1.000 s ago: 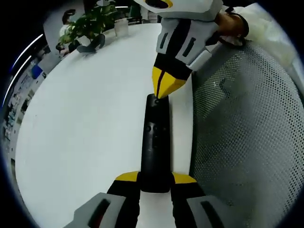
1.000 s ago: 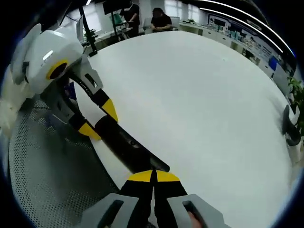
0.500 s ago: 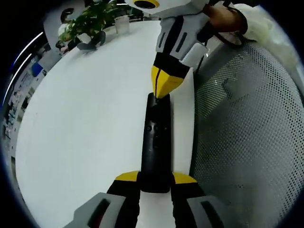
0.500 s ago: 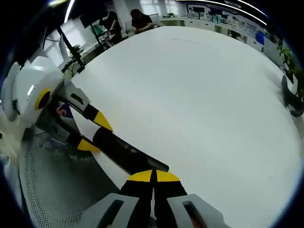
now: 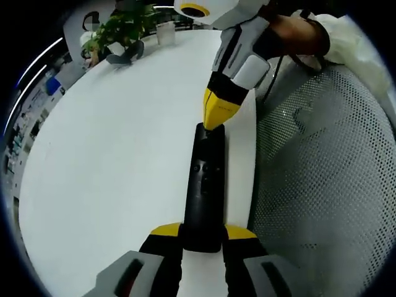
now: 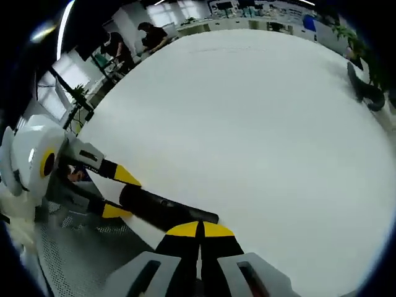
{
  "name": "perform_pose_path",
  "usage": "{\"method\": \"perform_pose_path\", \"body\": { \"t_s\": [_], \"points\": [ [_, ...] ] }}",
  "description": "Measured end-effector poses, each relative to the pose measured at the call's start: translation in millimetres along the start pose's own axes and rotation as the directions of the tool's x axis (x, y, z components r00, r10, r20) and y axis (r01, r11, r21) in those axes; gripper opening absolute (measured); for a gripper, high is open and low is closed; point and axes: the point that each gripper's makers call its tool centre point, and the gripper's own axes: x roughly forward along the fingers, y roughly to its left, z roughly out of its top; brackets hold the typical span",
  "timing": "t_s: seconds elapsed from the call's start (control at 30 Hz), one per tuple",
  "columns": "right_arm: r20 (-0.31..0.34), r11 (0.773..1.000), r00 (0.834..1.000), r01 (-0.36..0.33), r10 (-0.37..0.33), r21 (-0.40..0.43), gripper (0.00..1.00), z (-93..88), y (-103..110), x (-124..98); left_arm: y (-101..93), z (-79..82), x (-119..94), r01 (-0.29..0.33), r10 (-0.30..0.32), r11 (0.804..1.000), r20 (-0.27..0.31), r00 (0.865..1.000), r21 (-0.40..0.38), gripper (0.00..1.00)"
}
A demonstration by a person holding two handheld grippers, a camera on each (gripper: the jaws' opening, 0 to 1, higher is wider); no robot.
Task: Press the specified remote control buttons in sequence, fully releasing each button before pressing the next.
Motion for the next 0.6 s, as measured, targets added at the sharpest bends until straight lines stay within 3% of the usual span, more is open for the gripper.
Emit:
{"method": "perform_pose_path", "body": {
  "t_s": [0.1, 0.6],
  "points": [
    [0.011, 0.998, 1.0, -0.015, 0.014, 0.069, 0.0, 1.2, -0.4, -1.2, -0.2, 0.1, 0.1, -0.003, 0.003, 1.0, -0.007, 1.0, 0.002, 0.23],
    [0.003, 0.996, 0.997, -0.073, 0.073, 0.053, 0.0, 3.6, 12.0, 3.4, 0.0, 0.2, -0.5, 0.0, 0.0, 1.0, 0.005, 1.0, 0.011, 0.23]
  ]
}}
